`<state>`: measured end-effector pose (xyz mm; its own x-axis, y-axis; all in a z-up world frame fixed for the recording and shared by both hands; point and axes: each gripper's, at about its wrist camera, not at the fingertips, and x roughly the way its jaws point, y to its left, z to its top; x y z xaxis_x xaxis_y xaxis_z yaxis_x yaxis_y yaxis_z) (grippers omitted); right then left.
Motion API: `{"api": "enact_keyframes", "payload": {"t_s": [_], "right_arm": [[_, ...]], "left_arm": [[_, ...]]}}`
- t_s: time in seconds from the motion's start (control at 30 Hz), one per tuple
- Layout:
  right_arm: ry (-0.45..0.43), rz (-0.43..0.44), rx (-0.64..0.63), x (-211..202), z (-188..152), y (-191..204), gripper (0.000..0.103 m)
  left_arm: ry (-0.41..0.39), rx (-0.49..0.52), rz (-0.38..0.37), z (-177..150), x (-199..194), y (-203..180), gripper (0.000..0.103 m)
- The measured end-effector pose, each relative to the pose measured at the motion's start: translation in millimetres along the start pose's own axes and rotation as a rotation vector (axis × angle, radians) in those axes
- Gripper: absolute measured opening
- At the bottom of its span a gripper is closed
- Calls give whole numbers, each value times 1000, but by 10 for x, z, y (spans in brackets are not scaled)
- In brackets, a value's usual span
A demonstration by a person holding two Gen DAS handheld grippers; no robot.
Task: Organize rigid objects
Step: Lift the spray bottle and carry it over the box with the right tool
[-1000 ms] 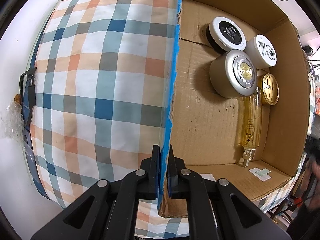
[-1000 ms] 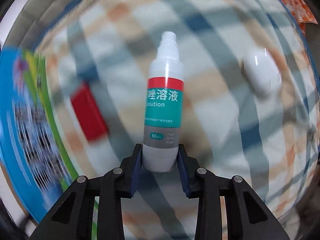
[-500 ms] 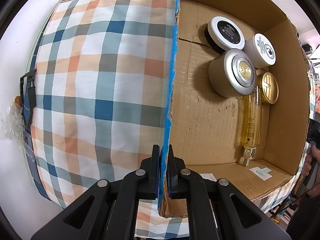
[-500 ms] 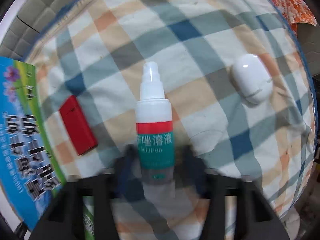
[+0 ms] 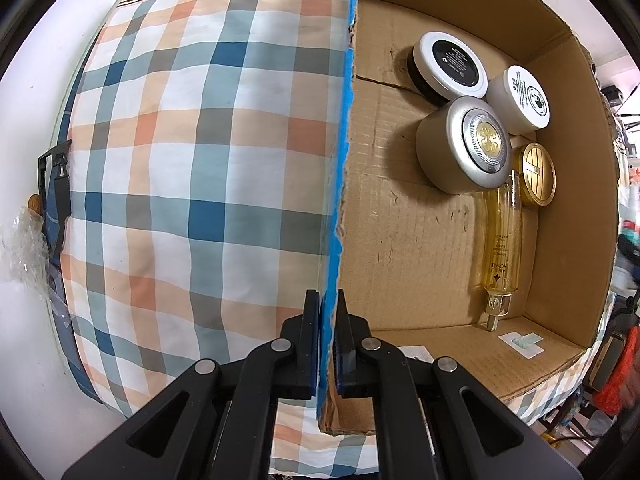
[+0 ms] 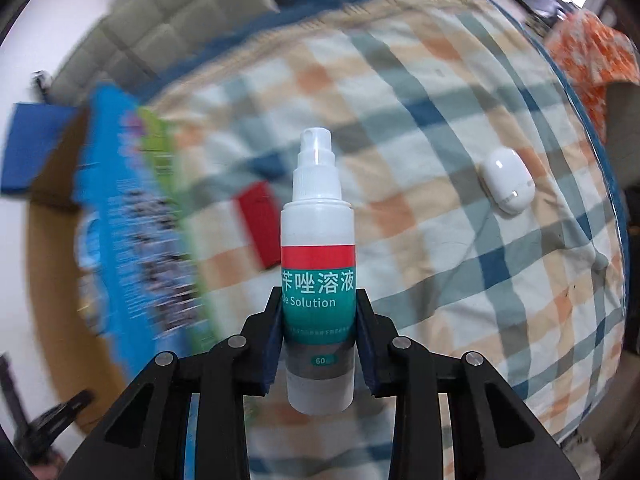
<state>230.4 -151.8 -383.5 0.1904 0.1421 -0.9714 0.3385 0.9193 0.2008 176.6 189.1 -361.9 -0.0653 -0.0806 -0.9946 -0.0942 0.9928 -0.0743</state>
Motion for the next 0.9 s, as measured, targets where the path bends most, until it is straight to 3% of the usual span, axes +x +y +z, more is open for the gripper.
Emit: {"api": "enact_keyframes", "payload": {"t_s": [0.2, 0.37, 0.57, 0.9], "right_arm": [[-27, 133, -121, -522, -295, 301, 35], [28, 223, -216, -613, -657, 811, 35], [126, 274, -280, -434, -1037, 1250, 35], [201, 265, -300, 58, -1185, 1505, 35]], "left_arm": [[-4, -1, -2, -3, -1, 10, 4], [-5, -3, -3, -6, -3, 13, 4], [-8, -3, 1, -14, -4, -1, 4], [-8, -3, 2, -19, -12, -9, 4]]}}
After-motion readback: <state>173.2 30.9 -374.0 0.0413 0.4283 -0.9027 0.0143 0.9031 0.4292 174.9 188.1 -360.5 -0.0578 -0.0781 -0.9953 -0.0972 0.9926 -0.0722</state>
